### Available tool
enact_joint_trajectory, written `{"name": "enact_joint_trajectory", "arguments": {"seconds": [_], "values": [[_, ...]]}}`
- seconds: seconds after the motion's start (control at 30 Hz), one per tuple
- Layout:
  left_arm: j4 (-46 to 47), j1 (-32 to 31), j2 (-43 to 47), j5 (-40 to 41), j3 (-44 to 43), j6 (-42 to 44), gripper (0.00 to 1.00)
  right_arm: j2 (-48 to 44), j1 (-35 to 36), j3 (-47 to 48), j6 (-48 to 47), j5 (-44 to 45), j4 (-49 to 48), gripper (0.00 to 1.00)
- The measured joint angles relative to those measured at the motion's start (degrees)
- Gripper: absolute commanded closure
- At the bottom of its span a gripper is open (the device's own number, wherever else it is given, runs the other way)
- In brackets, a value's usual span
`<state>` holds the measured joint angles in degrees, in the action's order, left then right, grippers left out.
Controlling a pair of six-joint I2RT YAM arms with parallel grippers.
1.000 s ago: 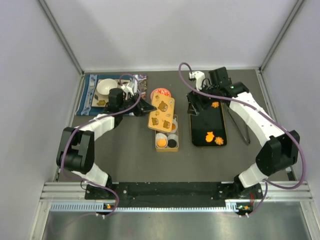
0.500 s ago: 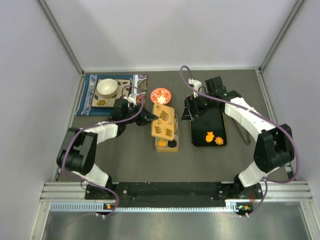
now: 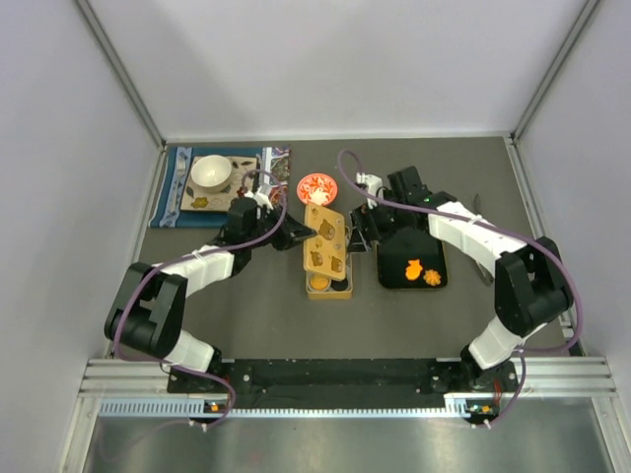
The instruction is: Pack the cookies
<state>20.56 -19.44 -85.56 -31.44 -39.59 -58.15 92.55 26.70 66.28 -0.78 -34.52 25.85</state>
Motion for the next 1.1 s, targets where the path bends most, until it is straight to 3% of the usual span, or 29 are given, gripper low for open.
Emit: {"name": "enact_joint_trajectory", "arguments": {"seconds": [1.1], "values": [[1.6, -4.3, 0.9, 2.8, 3.7, -4.9, 1.00, 2.8, 1.5, -0.9, -0.2, 3.2, -1.4, 0.19]]}}
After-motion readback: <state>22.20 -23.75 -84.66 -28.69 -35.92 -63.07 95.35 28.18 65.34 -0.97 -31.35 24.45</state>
